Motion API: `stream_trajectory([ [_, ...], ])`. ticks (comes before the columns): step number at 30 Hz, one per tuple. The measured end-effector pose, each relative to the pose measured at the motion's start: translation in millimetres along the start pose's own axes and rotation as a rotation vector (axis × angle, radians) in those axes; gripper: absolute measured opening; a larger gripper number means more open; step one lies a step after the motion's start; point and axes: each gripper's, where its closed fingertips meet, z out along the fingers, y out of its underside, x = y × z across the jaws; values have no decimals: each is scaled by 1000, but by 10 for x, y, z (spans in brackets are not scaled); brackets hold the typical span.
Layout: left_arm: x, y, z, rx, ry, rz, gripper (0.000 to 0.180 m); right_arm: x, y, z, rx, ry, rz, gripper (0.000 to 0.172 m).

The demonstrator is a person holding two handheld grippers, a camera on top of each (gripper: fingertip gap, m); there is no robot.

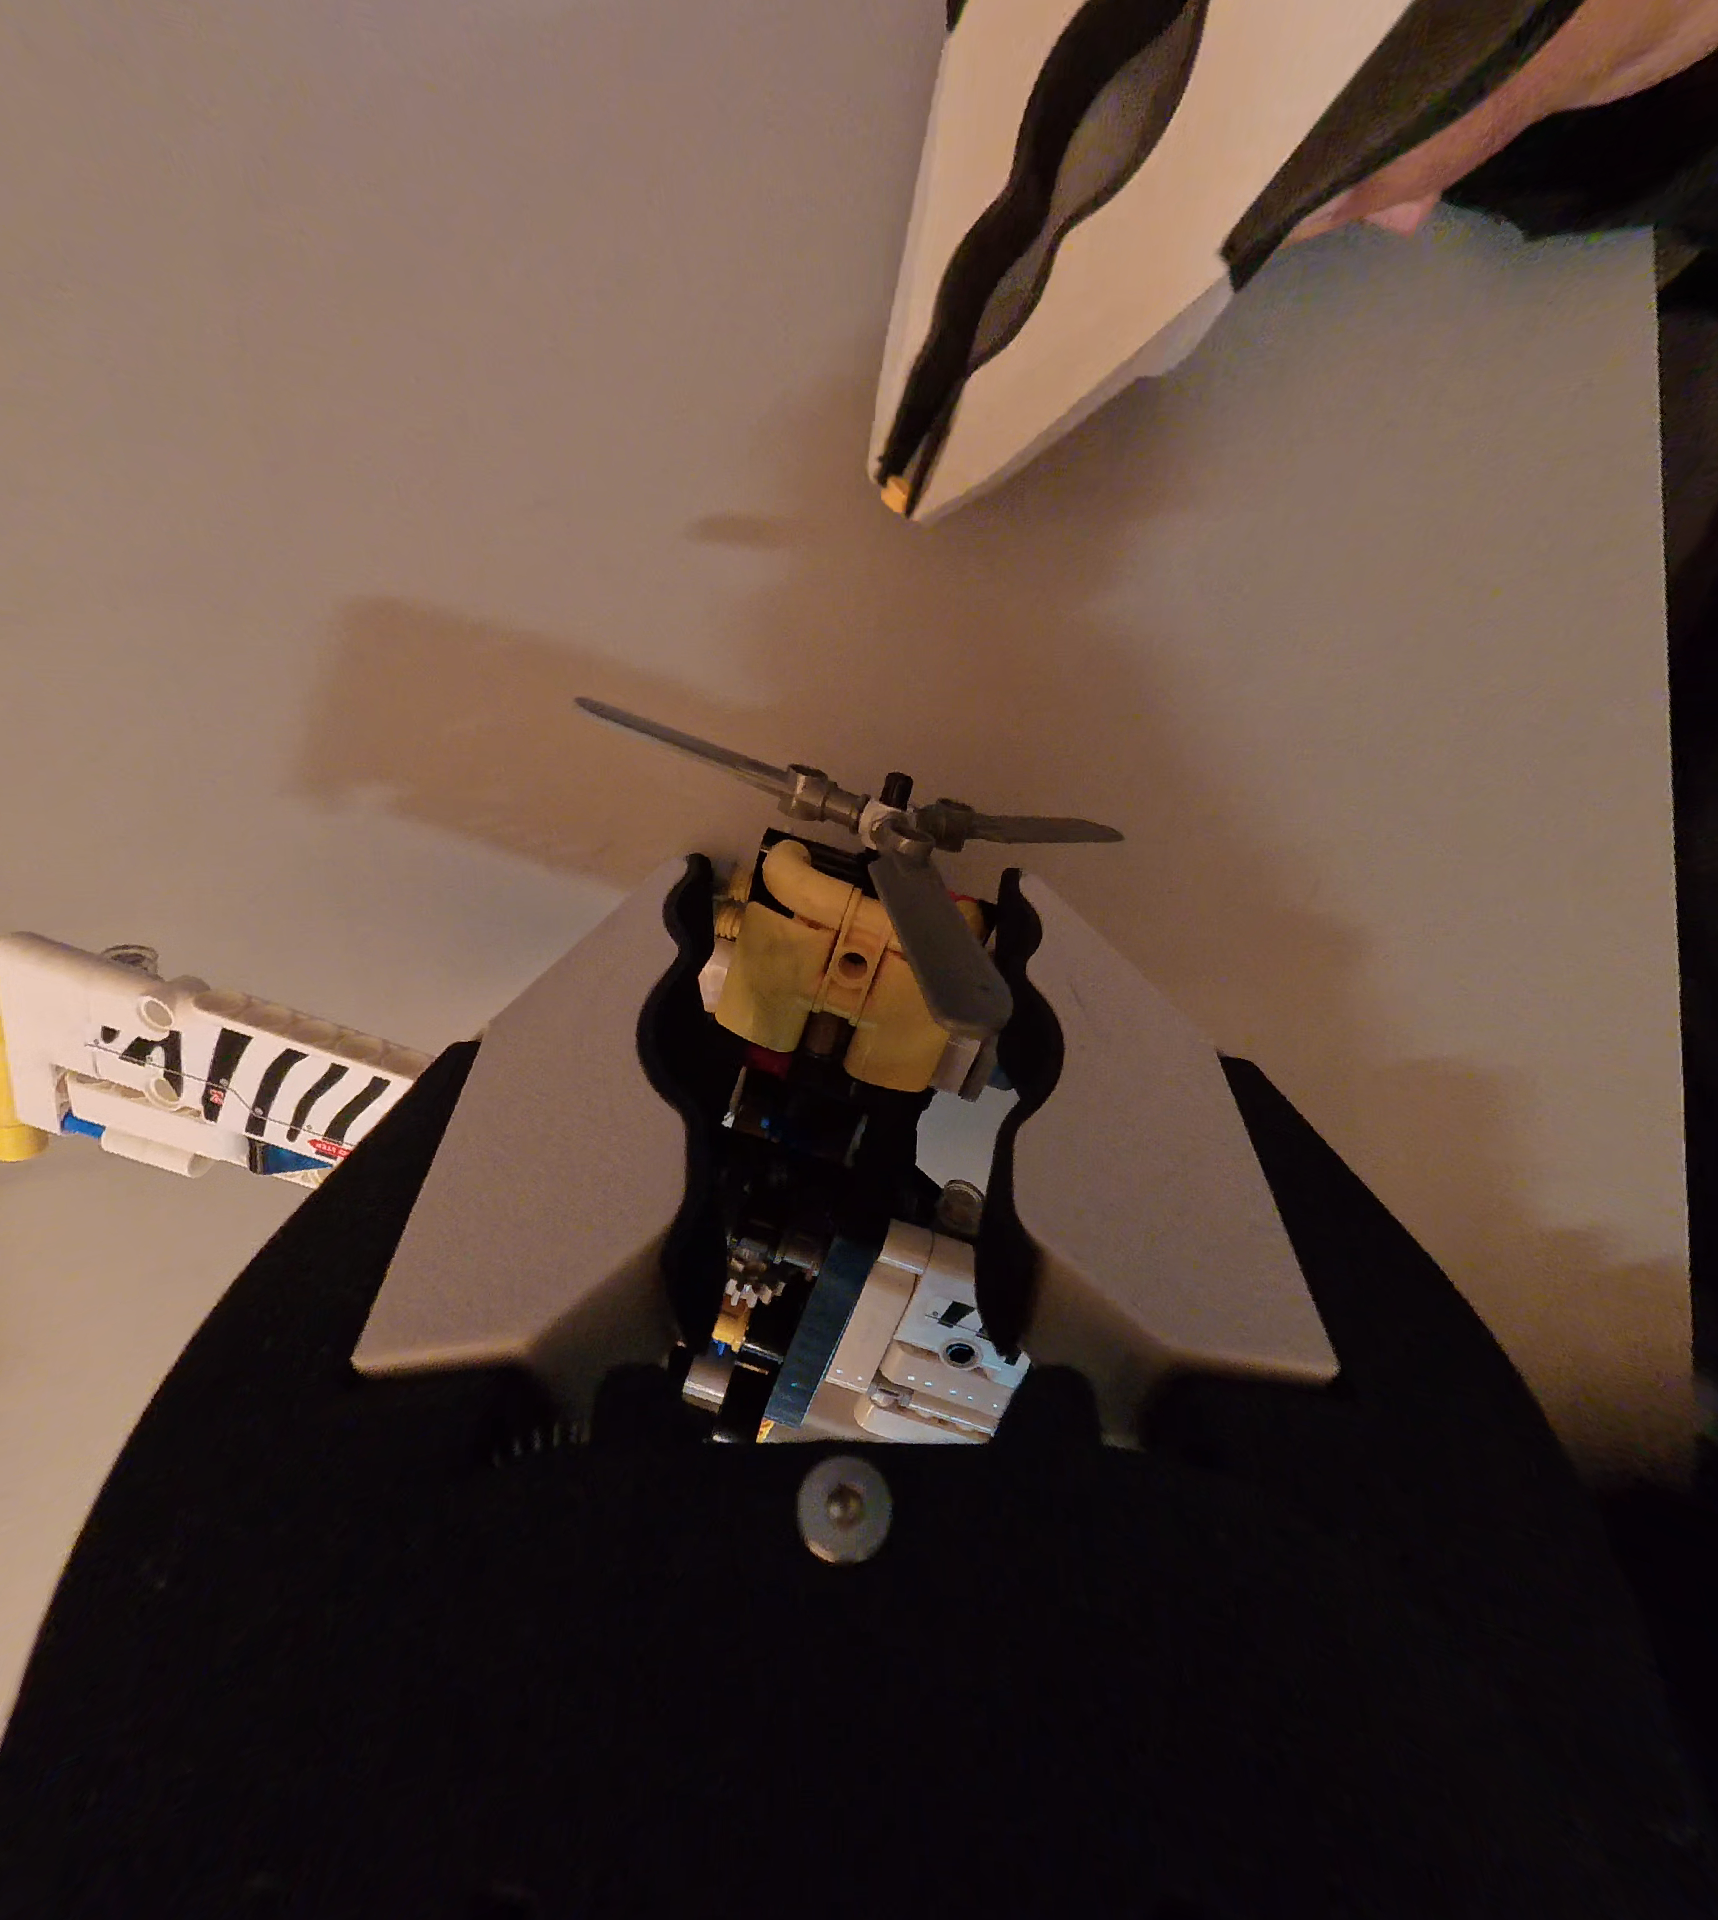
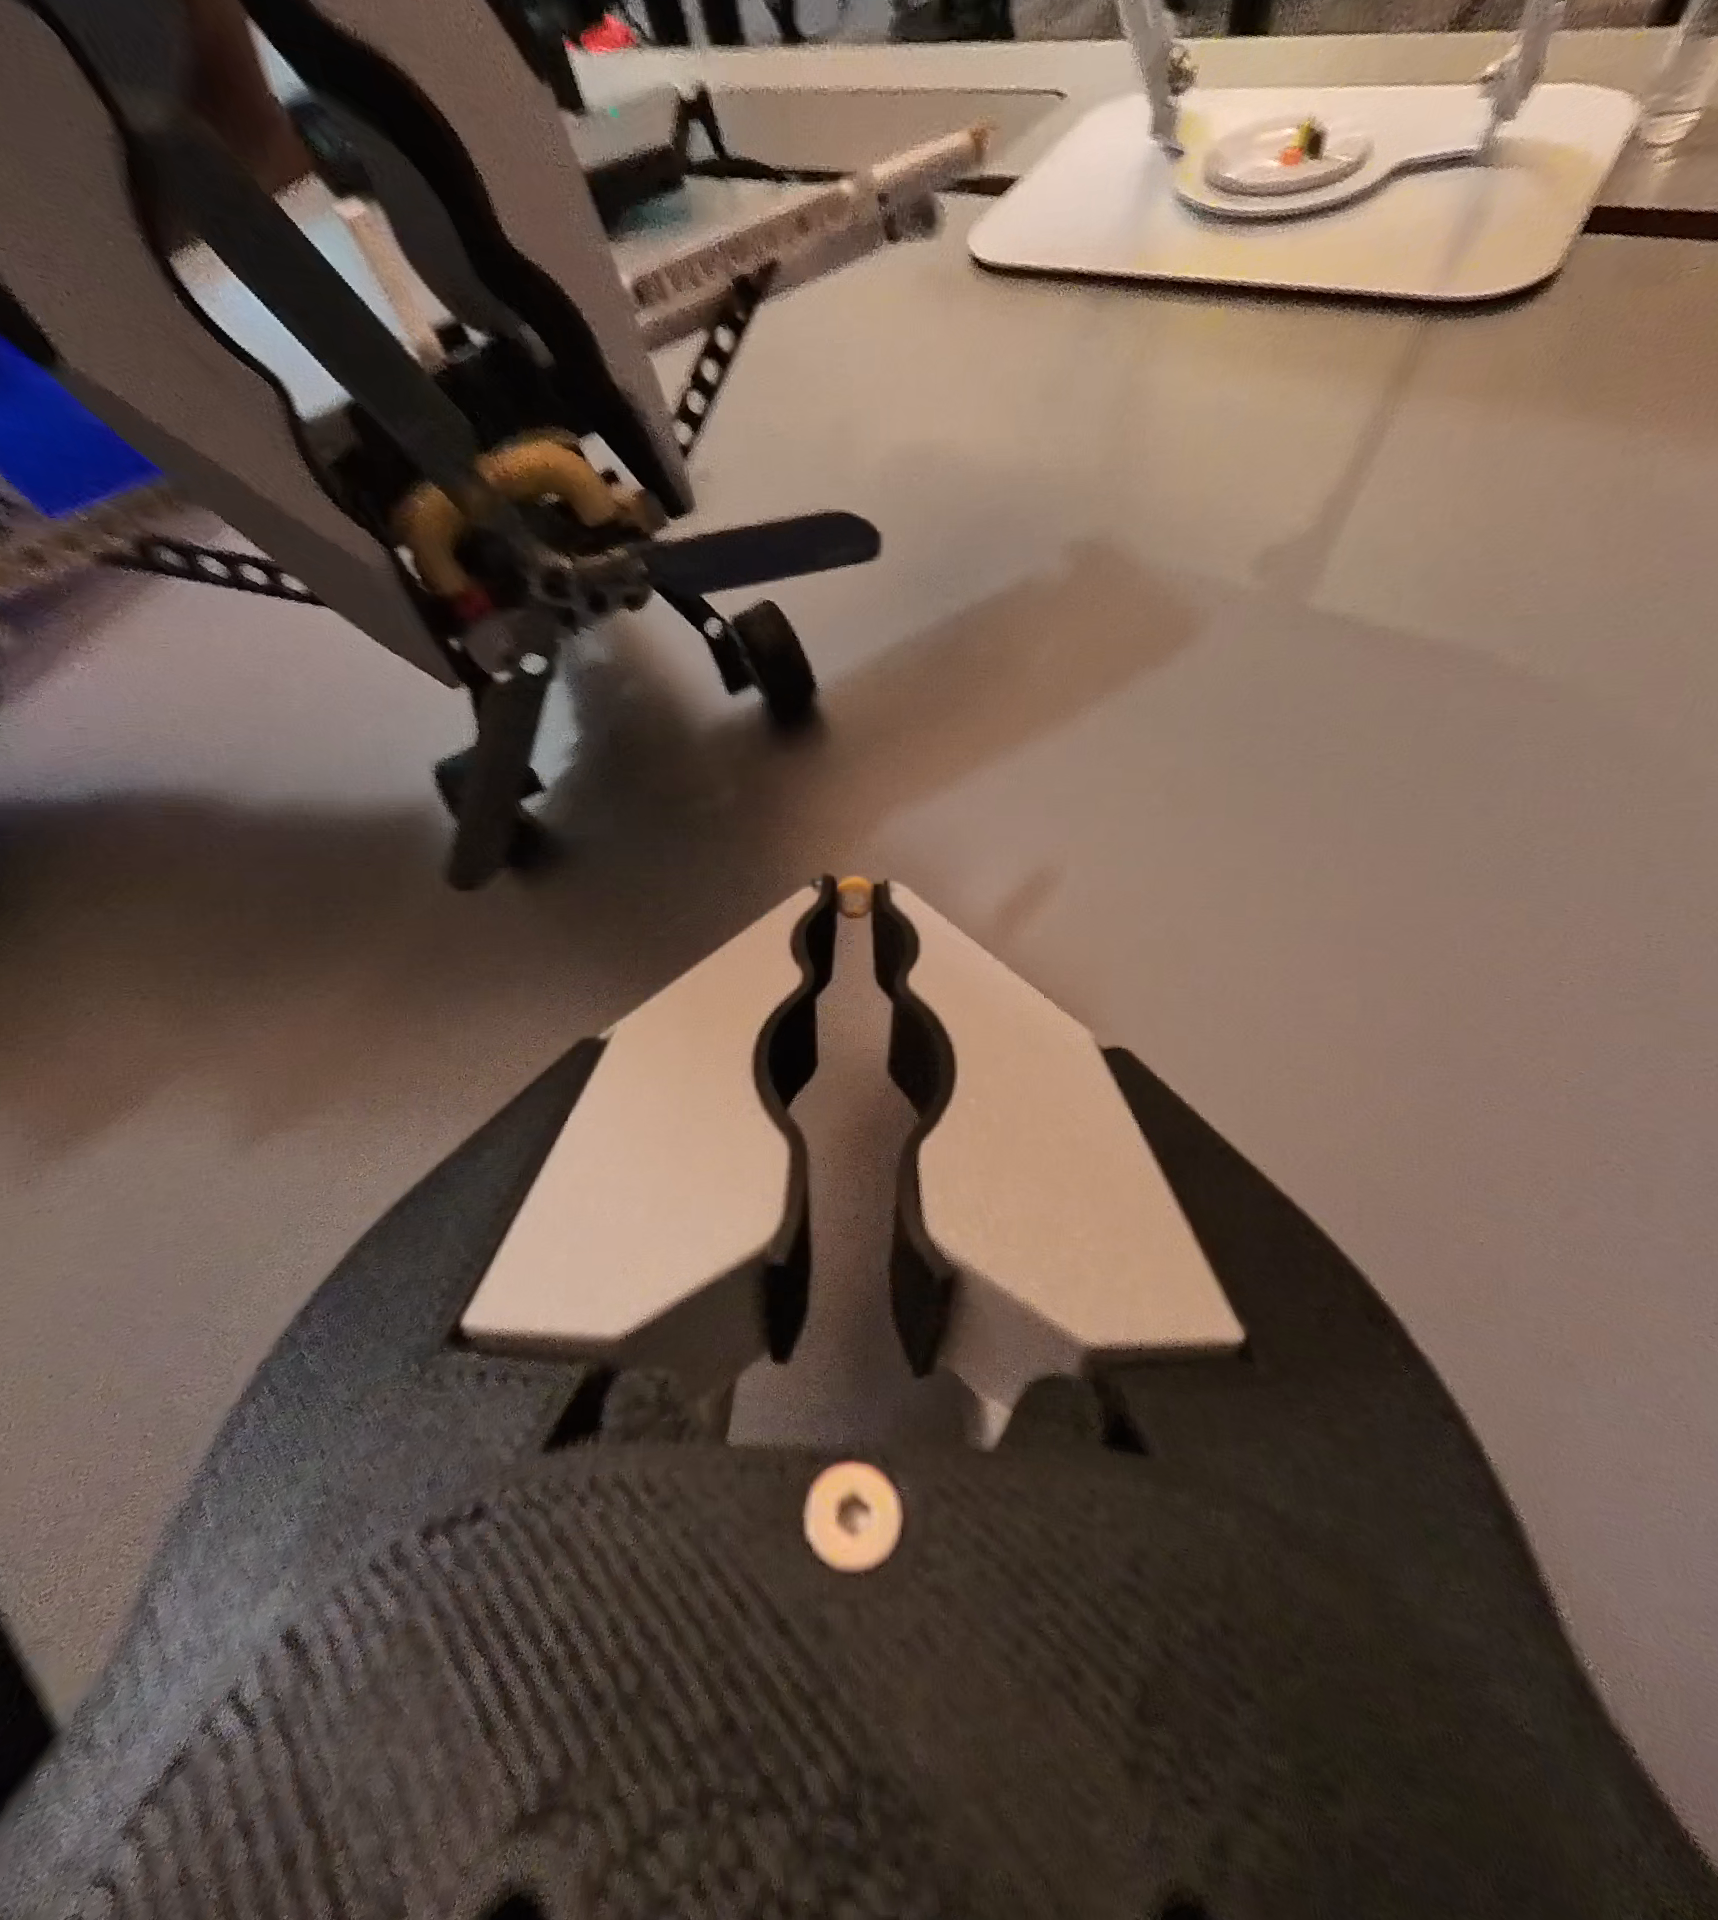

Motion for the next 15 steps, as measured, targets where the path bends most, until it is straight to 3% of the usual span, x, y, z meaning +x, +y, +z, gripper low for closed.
stream_trajectory([
  [6,1,-2,3,-3,-1,4,53,176,225,77,-137,145,-78,5],
  [15,5,-4,5,-5,4,9,53,207,346,150,-216,190,-125,5],
])
